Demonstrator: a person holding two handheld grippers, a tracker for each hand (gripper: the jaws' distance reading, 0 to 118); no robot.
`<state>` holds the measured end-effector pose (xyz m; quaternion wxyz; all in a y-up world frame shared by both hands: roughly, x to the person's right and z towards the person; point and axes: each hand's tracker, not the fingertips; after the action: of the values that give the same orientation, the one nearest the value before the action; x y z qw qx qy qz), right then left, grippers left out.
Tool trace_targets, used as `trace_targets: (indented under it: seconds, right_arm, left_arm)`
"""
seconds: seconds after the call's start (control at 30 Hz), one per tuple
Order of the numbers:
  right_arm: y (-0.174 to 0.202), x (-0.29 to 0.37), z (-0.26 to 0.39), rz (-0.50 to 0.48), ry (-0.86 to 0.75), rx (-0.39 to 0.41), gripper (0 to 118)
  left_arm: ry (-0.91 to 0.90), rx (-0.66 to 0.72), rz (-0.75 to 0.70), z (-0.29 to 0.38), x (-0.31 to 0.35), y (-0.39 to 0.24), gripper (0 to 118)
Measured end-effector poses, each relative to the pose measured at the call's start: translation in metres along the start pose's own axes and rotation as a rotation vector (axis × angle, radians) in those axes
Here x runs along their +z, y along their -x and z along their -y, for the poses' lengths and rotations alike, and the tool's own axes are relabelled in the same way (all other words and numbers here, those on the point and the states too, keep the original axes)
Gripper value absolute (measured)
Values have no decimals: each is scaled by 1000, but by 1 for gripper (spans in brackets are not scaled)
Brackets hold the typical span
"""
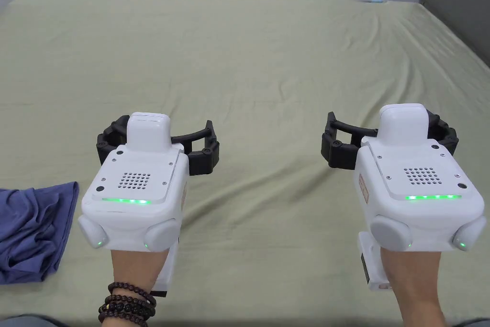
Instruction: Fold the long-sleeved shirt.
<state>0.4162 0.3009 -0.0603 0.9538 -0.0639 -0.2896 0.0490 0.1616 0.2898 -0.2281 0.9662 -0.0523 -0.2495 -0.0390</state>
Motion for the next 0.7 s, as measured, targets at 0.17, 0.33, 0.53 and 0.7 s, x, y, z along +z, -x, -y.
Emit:
trace_targets:
  seconds: [0.17,0.33,0.53,0.7]
  right_arm:
    - [0,2,0,-8,-16,3,118]
    - [2,2,-1,-13,-17,-11,118]
    - [-2,5,-5,-5,-24,-12,118]
    - [-1,5,-6,8,-18,-19,118]
  left_arm:
    - [-20,7,-3,3,4,0,118]
    - [-31,20,-23,4,6,1,118]
    - [-55,28,-42,3,9,3,118]
    - [-67,28,-45,3,10,2,118]
